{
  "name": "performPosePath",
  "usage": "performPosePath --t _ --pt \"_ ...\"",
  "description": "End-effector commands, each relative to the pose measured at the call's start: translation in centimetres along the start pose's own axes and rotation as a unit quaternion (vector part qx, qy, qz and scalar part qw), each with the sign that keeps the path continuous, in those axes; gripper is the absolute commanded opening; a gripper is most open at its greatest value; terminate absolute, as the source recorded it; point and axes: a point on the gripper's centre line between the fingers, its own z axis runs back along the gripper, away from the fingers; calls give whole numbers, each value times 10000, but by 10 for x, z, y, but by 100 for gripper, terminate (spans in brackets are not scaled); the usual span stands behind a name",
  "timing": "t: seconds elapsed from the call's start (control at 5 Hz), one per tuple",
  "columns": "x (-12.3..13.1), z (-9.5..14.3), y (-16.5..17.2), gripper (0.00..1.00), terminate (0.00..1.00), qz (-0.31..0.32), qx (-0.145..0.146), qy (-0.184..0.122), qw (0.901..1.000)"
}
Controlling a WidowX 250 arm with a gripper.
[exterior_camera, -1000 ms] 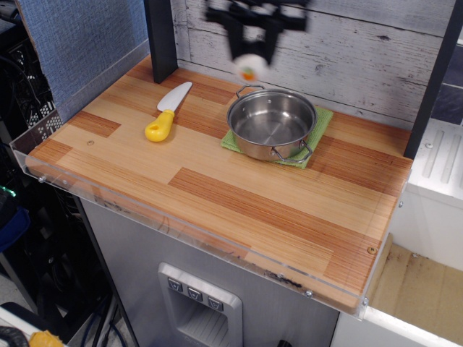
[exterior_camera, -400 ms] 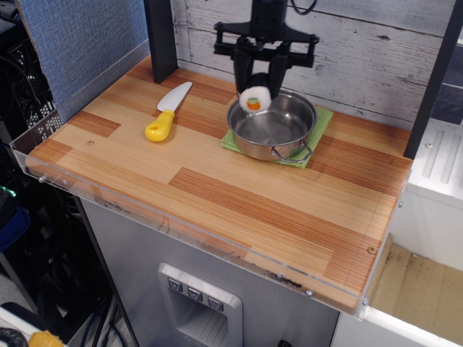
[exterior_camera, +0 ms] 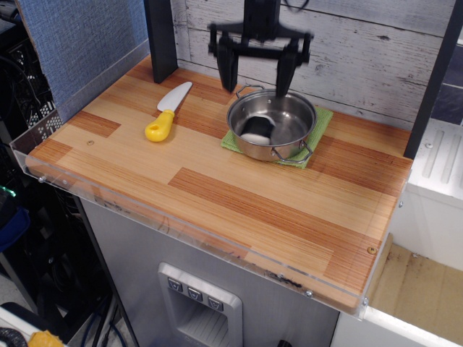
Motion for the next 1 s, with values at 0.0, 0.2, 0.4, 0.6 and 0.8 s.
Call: performPosePath --t 0.0,0.2,0.4,0.6,0.8 --pt "-24 87 -1 100 0 -159 -87 -1257 9919" --pt "-26 90 1 100 0 -473 -86 -1228 9913" --pt "-26 90 1 100 0 -473 -86 -1228 9913" --pt "-26 90 1 100 0 -473 -86 -1228 9913" --pt "-26 90 1 100 100 -473 -86 -1228 9913"
